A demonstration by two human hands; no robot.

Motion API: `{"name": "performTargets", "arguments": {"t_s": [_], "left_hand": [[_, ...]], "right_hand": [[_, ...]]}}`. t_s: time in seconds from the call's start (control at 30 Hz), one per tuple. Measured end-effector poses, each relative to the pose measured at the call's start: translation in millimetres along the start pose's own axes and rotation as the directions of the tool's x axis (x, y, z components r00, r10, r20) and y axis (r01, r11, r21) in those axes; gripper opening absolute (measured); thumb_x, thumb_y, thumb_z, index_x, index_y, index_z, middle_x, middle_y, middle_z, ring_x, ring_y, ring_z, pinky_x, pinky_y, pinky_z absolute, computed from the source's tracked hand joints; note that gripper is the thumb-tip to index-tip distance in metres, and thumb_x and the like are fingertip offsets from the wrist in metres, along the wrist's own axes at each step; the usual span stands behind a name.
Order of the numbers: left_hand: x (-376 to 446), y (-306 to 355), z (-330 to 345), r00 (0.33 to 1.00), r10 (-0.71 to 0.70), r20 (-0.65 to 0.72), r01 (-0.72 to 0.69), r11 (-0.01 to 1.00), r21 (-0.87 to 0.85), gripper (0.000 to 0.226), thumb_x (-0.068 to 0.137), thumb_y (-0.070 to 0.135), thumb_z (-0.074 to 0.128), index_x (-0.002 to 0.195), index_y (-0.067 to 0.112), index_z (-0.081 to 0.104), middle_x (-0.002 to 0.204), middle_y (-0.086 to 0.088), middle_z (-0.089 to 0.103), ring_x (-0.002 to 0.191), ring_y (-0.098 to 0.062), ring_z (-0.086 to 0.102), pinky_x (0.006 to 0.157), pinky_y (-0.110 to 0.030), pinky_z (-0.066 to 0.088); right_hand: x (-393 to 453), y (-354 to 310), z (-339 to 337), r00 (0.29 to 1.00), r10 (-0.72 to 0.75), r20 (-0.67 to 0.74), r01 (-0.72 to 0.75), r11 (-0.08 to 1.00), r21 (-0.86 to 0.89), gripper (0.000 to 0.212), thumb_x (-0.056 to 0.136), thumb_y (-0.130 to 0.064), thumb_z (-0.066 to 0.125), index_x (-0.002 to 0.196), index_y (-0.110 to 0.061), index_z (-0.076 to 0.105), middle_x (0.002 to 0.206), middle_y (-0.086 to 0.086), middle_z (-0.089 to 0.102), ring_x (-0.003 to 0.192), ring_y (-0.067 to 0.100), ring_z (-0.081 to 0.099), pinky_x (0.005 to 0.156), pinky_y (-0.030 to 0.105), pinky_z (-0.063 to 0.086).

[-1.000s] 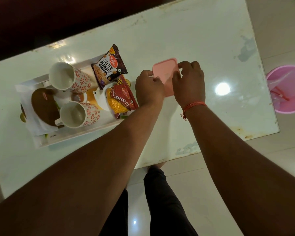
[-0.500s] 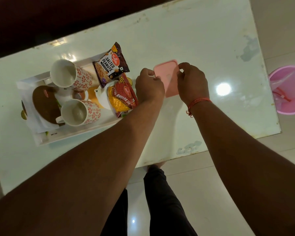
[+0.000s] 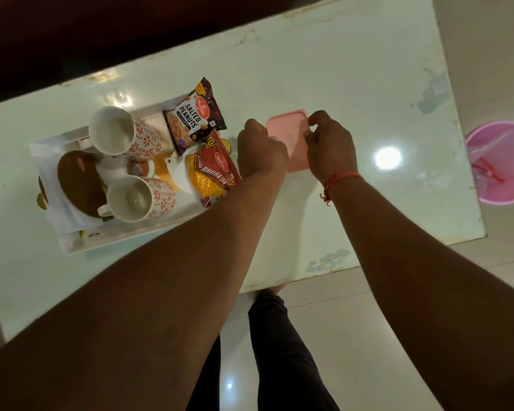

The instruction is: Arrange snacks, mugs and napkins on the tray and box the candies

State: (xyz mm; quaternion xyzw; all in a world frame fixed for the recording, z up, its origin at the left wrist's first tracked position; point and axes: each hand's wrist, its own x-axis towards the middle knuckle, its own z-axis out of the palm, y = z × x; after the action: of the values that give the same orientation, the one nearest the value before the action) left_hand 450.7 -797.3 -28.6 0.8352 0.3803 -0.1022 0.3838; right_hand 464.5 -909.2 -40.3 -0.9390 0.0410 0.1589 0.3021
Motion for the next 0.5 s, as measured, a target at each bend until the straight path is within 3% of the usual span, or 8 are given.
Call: {"name": "performTargets", "arguments": {"t_s": [0.23, 0.4, 0.5], "left_hand": [[2.8, 2.4, 3.5, 1.000, 0.007, -0.022, -0.006, 0.999, 0.042, 0.029, 0.087, 0.002, 0.060, 0.116, 0.005, 0.054, 0.123, -0.014, 0.061, 0.111, -0.031, 0.063, 0.085, -0.038, 0.057], [3.4, 2.9, 2.3, 0.999, 0.040, -0.033, -0.037, 0.996, 0.083, 0.030, 0.090, 0.005, 0.061, 0.119, 0.005, 0.054, 0.125, -0.014, 0.061, 0.114, -0.031, 0.062, 0.087, -0.035, 0.054], [6.4, 0.6, -1.8, 0.997, 0.075, 0.003, -0.074, 0.988, 0.136, 0.033, 0.091, 0.012, 0.063, 0.122, 0.005, 0.053, 0.127, -0.014, 0.060, 0.116, -0.030, 0.061, 0.086, -0.033, 0.051]], "right_hand": [[3.6, -1.0, -1.4, 0.999, -0.046, 0.009, 0.046, 0.999, -0.013, 0.022, 0.098, -0.013, 0.044, 0.117, -0.011, 0.055, 0.102, 0.010, 0.065, 0.091, 0.028, 0.059, 0.078, 0.042, 0.052], [2.1, -1.4, -0.2, 0.999, -0.036, 0.033, 0.037, 0.999, -0.010, 0.026, 0.099, -0.015, 0.040, 0.122, -0.011, 0.052, 0.113, 0.011, 0.064, 0.099, 0.030, 0.059, 0.078, 0.038, 0.049], [2.1, -1.9, -1.9, 0.995, -0.011, 0.094, 0.012, 1.000, -0.011, 0.032, 0.101, -0.020, 0.037, 0.131, -0.011, 0.047, 0.122, 0.015, 0.060, 0.110, 0.033, 0.057, 0.085, 0.042, 0.047]]}}
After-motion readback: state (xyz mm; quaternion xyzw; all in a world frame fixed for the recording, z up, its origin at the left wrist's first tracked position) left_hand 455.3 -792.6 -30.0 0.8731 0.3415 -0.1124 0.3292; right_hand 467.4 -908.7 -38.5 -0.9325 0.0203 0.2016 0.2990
